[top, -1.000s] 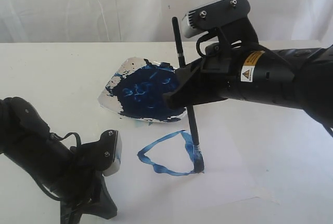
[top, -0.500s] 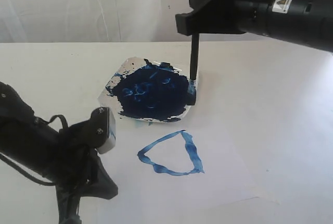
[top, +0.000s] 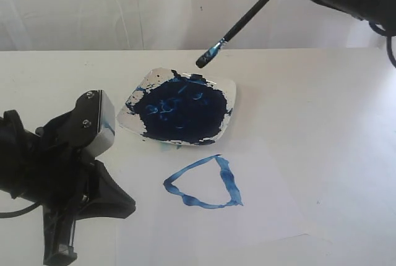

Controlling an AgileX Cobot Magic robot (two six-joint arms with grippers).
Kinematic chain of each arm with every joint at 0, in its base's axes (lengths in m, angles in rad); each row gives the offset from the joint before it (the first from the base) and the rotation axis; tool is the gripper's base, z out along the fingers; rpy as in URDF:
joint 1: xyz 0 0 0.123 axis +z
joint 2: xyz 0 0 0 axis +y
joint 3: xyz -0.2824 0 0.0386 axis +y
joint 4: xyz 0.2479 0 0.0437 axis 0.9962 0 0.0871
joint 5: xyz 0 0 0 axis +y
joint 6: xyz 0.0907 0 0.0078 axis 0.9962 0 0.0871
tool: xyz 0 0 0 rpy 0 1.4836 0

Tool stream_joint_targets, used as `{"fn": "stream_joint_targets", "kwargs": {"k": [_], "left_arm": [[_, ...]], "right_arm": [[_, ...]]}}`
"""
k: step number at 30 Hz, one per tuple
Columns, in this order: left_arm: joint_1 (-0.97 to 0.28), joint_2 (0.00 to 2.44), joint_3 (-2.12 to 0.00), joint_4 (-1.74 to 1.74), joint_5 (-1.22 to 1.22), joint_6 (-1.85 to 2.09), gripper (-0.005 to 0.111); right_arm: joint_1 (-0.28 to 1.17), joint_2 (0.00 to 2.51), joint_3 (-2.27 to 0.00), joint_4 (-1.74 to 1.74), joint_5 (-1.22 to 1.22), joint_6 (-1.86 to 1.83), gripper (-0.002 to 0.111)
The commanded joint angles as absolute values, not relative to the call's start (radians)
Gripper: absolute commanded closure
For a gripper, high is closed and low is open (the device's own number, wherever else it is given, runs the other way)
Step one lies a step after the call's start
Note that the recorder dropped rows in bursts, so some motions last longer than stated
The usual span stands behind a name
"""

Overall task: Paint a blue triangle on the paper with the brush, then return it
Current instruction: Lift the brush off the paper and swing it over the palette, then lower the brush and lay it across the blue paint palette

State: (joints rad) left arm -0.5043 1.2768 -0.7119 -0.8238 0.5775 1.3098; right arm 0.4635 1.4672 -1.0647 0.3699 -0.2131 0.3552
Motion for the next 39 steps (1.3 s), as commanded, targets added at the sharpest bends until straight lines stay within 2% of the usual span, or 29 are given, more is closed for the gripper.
{"fn": "stream_joint_targets", "kwargs": {"k": [1,6,10,13,25,39], "left_arm": [[-0.511,1.268,-0.712,-0.834,0.63,1.297,0.107],[-0.511,1.268,-0.712,-0.835,0.651,1.297,0.107],[-0.511,1.268,-0.712,-0.842,0.652,1.297,0.107],[-0.511,1.268,-0.712,-0.864,0.663,1.297,0.107],[-0.511,1.268,-0.712,-0.874,0.682,1.297,0.107],[-0.511,1.268,-0.712,-0.874,0.686,1.297,0.107]], "right_arm": [[0.455,1.575,-1.164,0.181,-0.218,0.597,0.108],[0.428,1.706,-1.257,-0.266,-0.235,1.167,0.108],[0.339,1.808,-1.293,-0.705,-0.518,1.718,0.108],[0.285,1.879,-1.312,-0.847,-0.578,1.901,0.108],[0.262,2.048,-1.312,-0.916,-0.596,2.086,0.108],[0.262,2.148,-1.312,-0.914,-0.633,2.091,0.108]]}}
